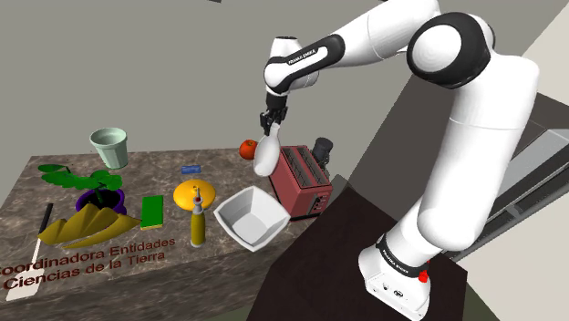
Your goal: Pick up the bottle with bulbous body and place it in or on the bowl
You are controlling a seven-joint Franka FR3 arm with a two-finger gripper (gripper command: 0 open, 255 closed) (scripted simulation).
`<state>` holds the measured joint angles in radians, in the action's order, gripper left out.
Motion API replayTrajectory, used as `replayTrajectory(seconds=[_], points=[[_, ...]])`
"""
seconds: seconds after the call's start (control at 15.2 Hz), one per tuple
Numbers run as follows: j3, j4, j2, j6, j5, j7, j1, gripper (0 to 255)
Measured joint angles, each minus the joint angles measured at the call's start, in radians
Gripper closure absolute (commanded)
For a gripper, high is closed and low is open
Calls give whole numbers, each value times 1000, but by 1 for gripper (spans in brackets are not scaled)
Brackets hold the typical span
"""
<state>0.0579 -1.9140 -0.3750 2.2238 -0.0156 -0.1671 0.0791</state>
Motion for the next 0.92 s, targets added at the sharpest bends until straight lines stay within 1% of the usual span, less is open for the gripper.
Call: replayTrajectory(seconds=[0.73, 0.92], points=[[2, 45, 78, -123, -3, -2, -1, 255], [-10, -11, 144, -134, -8, 34, -25, 255]])
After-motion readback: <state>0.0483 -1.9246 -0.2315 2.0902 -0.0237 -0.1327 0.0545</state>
